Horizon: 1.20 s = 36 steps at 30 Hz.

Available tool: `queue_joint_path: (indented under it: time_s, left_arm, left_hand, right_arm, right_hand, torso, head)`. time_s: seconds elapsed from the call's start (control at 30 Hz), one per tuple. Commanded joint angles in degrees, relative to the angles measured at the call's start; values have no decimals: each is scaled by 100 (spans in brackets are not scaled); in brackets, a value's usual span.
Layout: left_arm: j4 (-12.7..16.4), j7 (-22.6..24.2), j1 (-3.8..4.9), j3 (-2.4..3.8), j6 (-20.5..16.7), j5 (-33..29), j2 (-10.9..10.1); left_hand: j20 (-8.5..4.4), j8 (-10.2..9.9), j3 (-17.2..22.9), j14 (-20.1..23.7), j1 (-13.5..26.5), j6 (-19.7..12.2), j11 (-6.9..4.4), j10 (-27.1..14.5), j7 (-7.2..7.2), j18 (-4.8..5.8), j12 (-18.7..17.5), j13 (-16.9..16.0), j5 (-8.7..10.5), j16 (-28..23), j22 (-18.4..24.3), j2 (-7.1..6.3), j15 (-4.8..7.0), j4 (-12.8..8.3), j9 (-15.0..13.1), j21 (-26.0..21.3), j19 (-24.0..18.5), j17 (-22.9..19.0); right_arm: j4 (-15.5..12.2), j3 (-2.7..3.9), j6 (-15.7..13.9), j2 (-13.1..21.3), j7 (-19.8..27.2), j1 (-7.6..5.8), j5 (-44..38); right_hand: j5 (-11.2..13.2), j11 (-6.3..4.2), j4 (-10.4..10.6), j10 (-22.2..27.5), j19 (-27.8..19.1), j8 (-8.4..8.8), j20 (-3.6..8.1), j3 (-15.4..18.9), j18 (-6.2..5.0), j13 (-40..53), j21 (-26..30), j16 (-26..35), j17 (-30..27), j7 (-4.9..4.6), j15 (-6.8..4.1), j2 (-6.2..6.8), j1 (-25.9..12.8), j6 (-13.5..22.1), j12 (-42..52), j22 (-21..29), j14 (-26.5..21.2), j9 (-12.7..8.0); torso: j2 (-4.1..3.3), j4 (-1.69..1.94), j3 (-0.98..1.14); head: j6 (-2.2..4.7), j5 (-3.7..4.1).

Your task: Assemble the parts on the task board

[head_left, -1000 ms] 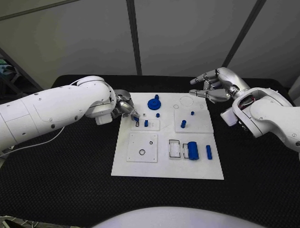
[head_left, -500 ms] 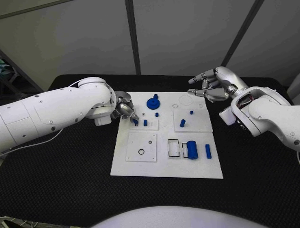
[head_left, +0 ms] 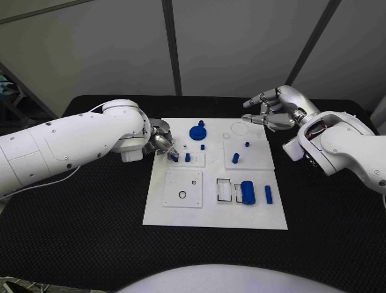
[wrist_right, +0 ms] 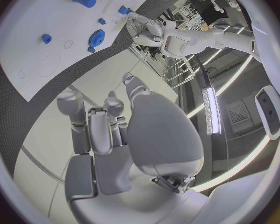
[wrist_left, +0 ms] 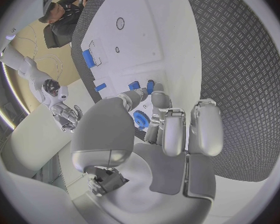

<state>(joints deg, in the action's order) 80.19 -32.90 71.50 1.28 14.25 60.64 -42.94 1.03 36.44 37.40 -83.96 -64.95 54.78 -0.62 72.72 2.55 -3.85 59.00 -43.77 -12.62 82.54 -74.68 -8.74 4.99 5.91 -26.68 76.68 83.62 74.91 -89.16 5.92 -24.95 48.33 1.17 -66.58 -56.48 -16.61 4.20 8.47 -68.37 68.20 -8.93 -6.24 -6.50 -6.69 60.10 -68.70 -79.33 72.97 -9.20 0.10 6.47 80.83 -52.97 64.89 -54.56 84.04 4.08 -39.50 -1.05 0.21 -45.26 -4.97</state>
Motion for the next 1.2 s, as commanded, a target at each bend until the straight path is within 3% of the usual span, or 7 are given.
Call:
queue_joint_path:
  time_s: [0.03,0.53,0.87,1.2]
  left_arm:
    - [1,-65,4,-2,145,69,4]
    - [-74,-109,4,-15,157,67,55]
    - [-147,-153,4,-114,135,-17,132]
    - [-208,-198,4,-142,91,-30,175]
  left_hand:
    - [4,37,843,-357,28,23,-146,198,-28,15,3,3,-19,-17,-7,-4,29,-823,-10,25,59,524]
    - [2,44,853,-357,54,31,-147,213,-29,10,3,0,-29,-17,12,-1,30,-817,-13,7,51,523]
    - [-7,82,788,-360,221,105,-173,319,-72,23,60,-83,-18,-14,-50,14,44,-759,-29,51,76,527]
    - [-48,100,566,-362,371,256,-234,433,-151,36,103,-174,-1,-10,-114,14,92,-726,-54,97,106,533]
  right_arm:
    - [-10,4,40,-4,26,-7,11]
    - [-13,4,44,-3,28,-7,11]
    - [-16,4,49,2,24,-7,11]
    - [-17,4,55,1,28,-7,11]
  right_hand:
    - [-30,-13,3,19,-32,-21,19,-23,-72,-5,32,23,-4,8,-36,-23,-4,41,-36,5,178,-4]
    - [-30,-13,3,19,-32,-21,19,-23,-72,-5,32,23,-4,8,-36,-23,-4,41,-36,5,178,-4]
    - [-30,-13,-2,18,-30,-24,21,-30,-72,-11,37,29,-8,8,-37,-23,10,43,-38,10,179,-4]
    - [-30,-13,-2,18,-30,-24,21,-30,-72,-11,37,29,-8,8,-37,-23,10,43,-38,10,179,-4]
  torso:
    - [-3,-11,1]
    - [-2,-8,2]
    - [-1,-1,2]
    - [-1,-6,2]
  head:
    - [-8,-5]
    - [-24,9]
    - [-45,28]
    - [-56,35]
